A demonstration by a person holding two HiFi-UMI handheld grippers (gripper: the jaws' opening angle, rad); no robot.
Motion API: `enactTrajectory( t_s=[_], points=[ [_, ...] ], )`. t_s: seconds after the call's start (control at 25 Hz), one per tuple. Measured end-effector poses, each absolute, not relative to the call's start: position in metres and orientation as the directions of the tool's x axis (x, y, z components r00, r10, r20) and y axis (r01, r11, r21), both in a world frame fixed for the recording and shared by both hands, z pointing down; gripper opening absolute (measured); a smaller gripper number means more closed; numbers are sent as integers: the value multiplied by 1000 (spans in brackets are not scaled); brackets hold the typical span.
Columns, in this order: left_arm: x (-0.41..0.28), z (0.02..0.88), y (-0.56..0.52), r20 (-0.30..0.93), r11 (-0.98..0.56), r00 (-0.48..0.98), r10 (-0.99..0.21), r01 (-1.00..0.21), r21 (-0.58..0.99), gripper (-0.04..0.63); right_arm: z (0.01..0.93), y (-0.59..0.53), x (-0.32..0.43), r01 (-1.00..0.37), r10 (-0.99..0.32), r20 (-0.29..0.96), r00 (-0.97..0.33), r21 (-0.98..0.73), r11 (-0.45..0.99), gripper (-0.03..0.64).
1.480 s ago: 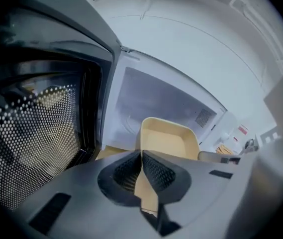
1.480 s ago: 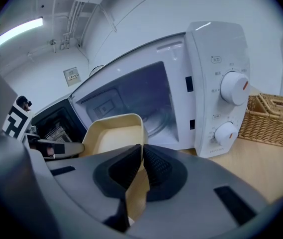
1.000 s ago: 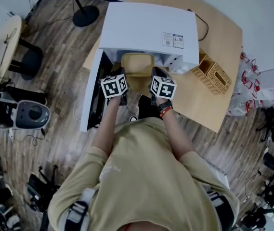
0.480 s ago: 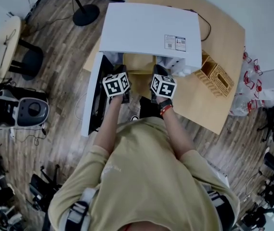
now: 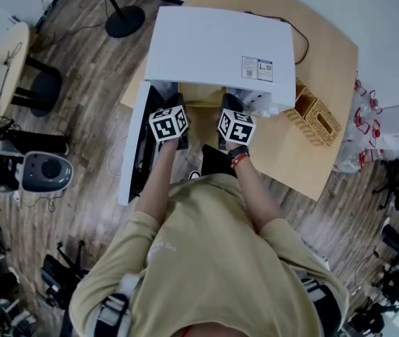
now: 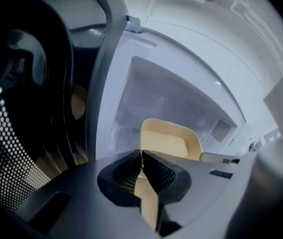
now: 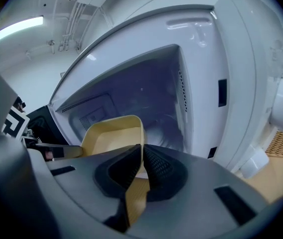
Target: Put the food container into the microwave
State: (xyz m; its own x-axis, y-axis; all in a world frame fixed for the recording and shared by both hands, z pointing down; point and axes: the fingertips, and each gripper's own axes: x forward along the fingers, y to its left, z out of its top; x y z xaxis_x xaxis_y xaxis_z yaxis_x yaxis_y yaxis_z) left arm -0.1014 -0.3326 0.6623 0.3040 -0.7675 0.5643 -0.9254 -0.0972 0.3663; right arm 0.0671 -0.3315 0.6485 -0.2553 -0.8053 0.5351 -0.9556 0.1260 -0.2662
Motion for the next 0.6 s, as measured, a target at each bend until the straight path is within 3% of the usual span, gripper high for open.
enactTrajectory(
  t_s=[0.6],
  points=[
    [-93, 663, -355, 541, -108, 296, -787, -930, 350, 31, 650, -353, 75, -958, -833, 503, -231, -265, 105, 38]
  ],
)
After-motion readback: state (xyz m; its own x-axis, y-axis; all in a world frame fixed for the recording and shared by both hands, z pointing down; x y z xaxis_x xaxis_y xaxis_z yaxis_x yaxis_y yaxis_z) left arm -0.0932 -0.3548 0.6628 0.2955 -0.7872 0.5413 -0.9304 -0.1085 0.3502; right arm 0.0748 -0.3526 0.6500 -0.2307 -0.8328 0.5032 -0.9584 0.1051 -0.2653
